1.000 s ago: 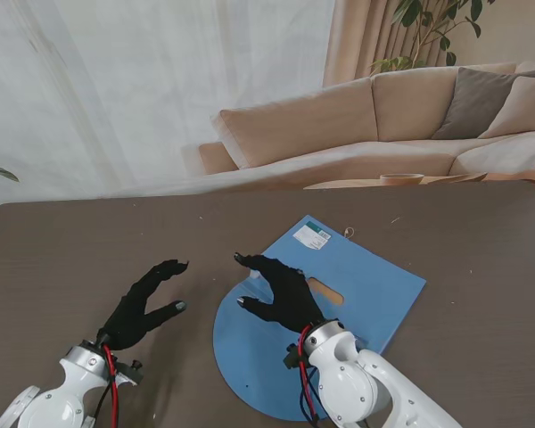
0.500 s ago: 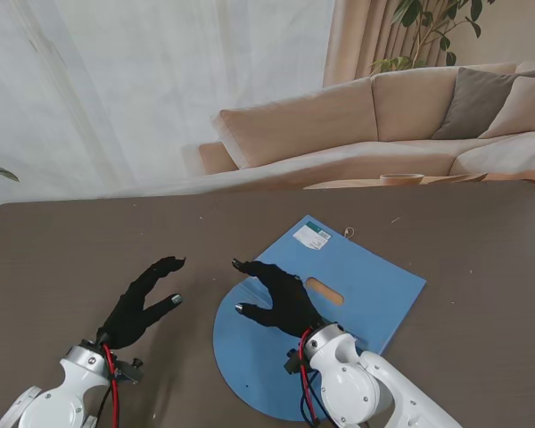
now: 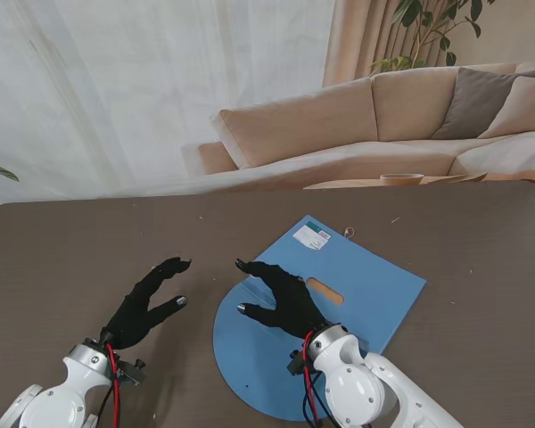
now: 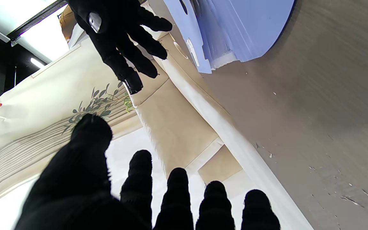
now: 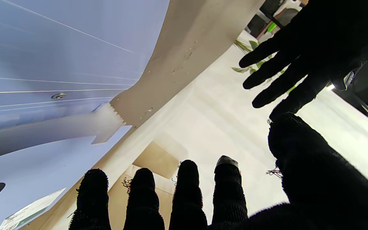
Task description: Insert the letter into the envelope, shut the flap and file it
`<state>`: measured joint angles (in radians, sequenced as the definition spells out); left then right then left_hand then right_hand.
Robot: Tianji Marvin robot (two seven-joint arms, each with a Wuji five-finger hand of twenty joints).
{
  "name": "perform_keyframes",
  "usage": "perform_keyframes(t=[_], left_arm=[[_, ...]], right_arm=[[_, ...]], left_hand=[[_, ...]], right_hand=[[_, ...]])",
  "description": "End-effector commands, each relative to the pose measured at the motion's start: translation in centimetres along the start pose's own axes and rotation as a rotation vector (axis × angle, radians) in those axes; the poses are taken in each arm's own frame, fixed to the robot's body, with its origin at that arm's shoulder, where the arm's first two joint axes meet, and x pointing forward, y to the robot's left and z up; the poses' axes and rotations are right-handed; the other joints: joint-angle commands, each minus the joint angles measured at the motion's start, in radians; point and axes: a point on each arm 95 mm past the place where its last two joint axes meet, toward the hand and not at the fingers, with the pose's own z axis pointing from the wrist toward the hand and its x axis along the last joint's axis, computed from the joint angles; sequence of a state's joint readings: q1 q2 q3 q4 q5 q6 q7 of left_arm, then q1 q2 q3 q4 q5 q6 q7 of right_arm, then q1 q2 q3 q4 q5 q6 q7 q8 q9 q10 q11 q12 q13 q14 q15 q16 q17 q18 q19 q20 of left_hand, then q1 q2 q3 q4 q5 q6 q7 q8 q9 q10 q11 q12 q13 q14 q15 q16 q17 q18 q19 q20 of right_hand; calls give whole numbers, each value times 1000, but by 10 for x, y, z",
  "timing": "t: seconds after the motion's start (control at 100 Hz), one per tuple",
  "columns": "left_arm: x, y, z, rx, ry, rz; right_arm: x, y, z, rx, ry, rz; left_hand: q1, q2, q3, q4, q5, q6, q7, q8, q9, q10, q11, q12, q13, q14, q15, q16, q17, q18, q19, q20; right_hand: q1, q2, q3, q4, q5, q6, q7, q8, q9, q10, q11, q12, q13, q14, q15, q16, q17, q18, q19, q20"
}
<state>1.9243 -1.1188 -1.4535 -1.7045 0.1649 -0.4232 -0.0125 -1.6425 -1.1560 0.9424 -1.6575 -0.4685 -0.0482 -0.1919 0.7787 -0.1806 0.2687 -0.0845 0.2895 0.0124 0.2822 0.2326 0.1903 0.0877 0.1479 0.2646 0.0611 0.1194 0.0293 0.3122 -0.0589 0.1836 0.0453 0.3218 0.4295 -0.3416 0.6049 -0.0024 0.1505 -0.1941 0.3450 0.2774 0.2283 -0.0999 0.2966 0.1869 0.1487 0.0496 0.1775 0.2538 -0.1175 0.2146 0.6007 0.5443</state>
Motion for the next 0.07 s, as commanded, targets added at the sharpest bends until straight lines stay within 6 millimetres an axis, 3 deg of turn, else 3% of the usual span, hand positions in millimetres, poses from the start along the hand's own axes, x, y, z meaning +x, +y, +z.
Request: perform_keyframes(t=[0.0, 0.06], left_arm=[[1, 4, -1, -16, 2, 0], [1, 4, -1, -15, 3, 1]], right_arm=[[1, -3, 0, 16, 3, 3], [2, -3, 0, 17, 5, 2]], left_hand=[[9, 25, -18, 28, -25, -33, 7, -8, -25, -38, -22, -20, -28, -44, -11, -23, 4, -41, -27, -32], [10, 25, -19, 28, -25, -33, 7, -8, -25, -36, -21, -20, -28, -44, -9, -24, 4, -40, -27, -34]], right_hand=[[-24, 19, -14, -10, -45, -36, -29, -11, -35, -34, -21, -11, -27, -54, -15, -12, -12, -28, -25, 6], [-24, 19, -16, -10, -44, -36, -29, -10, -35, -32, -21, -10, -27, -53, -14, -12, -12, -27, -25, 9]])
